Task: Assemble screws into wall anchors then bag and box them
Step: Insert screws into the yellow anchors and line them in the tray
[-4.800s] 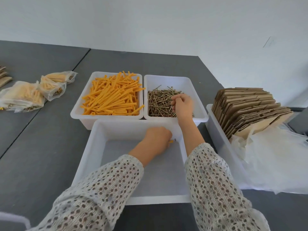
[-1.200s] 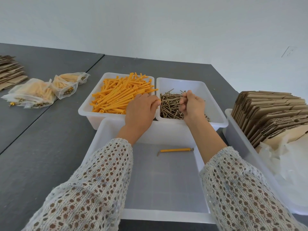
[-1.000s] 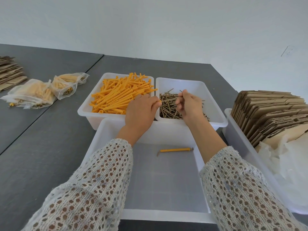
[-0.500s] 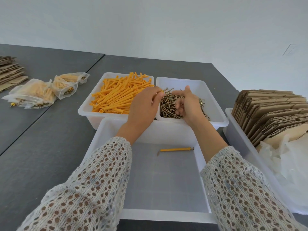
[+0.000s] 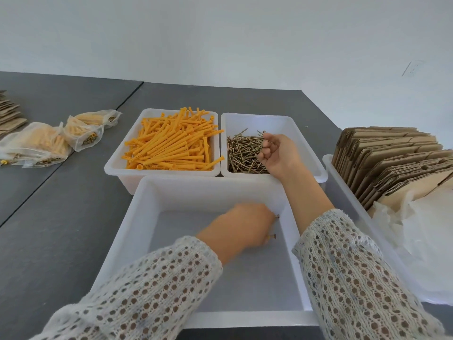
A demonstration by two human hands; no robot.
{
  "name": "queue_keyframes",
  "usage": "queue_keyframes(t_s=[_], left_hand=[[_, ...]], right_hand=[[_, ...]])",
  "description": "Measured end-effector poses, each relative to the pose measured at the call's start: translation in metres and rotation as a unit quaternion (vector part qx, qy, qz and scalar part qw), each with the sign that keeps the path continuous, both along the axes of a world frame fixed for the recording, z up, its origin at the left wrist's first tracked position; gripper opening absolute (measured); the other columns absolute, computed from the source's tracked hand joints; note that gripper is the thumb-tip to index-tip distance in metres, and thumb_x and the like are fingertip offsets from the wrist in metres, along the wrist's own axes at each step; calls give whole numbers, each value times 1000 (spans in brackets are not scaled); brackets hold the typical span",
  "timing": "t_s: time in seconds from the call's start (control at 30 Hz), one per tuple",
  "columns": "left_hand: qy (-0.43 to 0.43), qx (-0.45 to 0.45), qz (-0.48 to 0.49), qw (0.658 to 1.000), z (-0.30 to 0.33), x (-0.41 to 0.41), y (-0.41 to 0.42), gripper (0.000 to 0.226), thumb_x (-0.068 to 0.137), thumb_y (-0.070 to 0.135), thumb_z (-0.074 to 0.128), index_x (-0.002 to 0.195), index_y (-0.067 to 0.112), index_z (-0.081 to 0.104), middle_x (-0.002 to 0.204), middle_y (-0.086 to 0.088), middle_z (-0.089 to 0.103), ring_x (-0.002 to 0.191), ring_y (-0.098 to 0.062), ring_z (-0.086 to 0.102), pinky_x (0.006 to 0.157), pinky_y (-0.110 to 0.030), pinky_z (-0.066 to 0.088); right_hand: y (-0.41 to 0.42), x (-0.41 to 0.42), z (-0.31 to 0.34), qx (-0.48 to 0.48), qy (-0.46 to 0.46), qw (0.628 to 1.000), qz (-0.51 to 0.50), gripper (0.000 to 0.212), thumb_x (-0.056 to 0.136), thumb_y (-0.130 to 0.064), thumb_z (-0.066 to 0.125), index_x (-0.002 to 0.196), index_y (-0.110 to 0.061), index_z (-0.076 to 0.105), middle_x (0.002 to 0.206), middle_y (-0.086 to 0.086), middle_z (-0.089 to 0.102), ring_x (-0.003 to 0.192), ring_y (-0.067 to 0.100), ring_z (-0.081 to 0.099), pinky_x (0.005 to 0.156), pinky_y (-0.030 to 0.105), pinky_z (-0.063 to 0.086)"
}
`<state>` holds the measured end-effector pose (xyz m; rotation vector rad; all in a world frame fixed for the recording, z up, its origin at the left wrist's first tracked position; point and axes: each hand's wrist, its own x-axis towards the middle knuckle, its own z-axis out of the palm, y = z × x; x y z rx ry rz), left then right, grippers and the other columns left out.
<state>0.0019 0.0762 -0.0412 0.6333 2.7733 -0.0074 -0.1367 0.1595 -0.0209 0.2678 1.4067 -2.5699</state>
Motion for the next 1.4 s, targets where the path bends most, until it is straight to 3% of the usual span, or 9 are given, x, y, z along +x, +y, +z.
queue_keyframes(t_s=[0.23, 0.43, 0.67, 0.73, 0.87, 0.97, 1.07, 1.23, 1.4], left_hand=[[135, -116, -25, 984, -6, -11, 15, 12, 100, 19, 55, 107, 21, 64, 100, 2, 61, 104, -24, 64, 72, -30, 35], [172, -92, -22, 981, -9, -10, 14, 18, 95, 11, 59, 109, 22, 64, 105, 2, 64, 98, -24, 66, 62, -28, 30], [196, -72, -8, 978, -11, -11, 14, 17, 92, 2, 56, 96, 18, 58, 80, 2, 38, 85, -24, 62, 49, -29, 11], [199, -54, -4, 979, -11, -13, 14, 14, 94, 5, 57, 97, 19, 57, 83, 2, 48, 89, -24, 64, 51, -28, 15], [246, 40, 67, 966, 5, -21, 4, 13, 99, 30, 51, 93, 22, 60, 91, 0, 65, 89, -26, 65, 59, -30, 27], [353, 67, 125, 925, 20, -26, -18, 24, 99, 28, 42, 76, 22, 48, 63, 4, 41, 64, -24, 52, 51, -28, 18], [401, 82, 169, 897, 27, -33, -39, 27, 99, 28, 39, 75, 23, 48, 61, 6, 40, 62, -18, 47, 47, -26, 17], [390, 71, 260, 881, 26, -45, -72, 26, 98, 32, 45, 114, 18, 60, 119, -4, 56, 113, -26, 48, 74, -36, 45], [315, 42, 346, 883, 17, -49, -90, 35, 98, 39, 46, 127, 21, 54, 138, -10, 44, 128, -34, 38, 98, -47, 38]], right_hand=[[-2, -1, -1, 24, 12, 1000, 15, 19, 97, -10, 43, 89, -7, 60, 52, -1, 53, 39, 10, 43, 46, 21, 42], [-3, -1, -1, 78, 37, 995, 44, 20, 98, -12, 42, 92, -9, 62, 55, -2, 56, 41, 11, 44, 46, 22, 43], [-7, -3, -1, 150, 40, 987, 34, 19, 97, -10, 44, 89, -9, 61, 58, 2, 56, 41, 10, 45, 45, 21, 43], [-10, -2, -4, 273, 81, 959, 13, 21, 96, -8, 43, 88, -7, 62, 63, 4, 57, 45, 11, 48, 47, 23, 46], [-7, -3, -13, 594, 234, 769, -32, 15, 90, -7, 51, 91, -7, 66, 74, 0, 60, 63, 9, 51, 57, 21, 43], [-6, -4, -14, 659, 218, 718, 56, 27, 85, -5, 57, 111, -10, 64, 96, 0, 62, 91, 18, 57, 78, 29, 46], [-12, -3, -13, 692, 214, 664, 183, 42, 89, -17, 59, 131, -15, 55, 120, 6, 62, 111, 27, 56, 91, 36, 45], [-12, -4, -13, 691, 221, 653, 217, 33, 89, -27, 66, 121, -19, 61, 100, -4, 56, 98, 17, 52, 80, 31, 43], [-11, -3, -14, 669, 241, 676, 192, 9, 87, -18, 68, 94, -18, 62, 79, -8, 54, 73, 9, 51, 56, 23, 34]])
